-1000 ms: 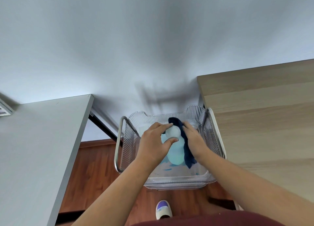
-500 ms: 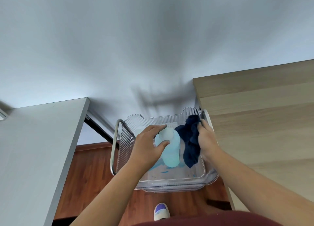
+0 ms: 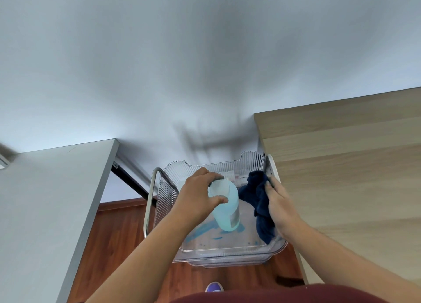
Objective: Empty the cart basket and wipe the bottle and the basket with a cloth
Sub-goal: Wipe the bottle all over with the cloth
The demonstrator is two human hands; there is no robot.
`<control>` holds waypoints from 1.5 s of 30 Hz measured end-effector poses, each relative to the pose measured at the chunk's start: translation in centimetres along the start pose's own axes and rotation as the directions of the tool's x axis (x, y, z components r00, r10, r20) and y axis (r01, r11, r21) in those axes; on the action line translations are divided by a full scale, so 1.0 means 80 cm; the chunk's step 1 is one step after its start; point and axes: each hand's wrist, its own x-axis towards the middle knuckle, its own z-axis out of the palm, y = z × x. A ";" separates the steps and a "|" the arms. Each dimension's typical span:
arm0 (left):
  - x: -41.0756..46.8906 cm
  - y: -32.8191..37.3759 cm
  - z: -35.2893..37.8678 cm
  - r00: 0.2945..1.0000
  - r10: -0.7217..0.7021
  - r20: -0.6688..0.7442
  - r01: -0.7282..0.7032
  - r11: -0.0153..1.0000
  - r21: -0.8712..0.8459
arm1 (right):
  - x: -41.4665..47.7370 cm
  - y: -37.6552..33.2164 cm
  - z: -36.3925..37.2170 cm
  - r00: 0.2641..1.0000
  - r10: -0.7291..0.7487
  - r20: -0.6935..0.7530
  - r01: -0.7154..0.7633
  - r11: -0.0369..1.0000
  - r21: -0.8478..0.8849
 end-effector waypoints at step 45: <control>-0.014 -0.017 0.010 0.991 0.004 -0.132 -0.019 0.993 -0.115 | -0.007 0.002 0.083 0.989 -0.053 0.141 0.058 0.998 -0.031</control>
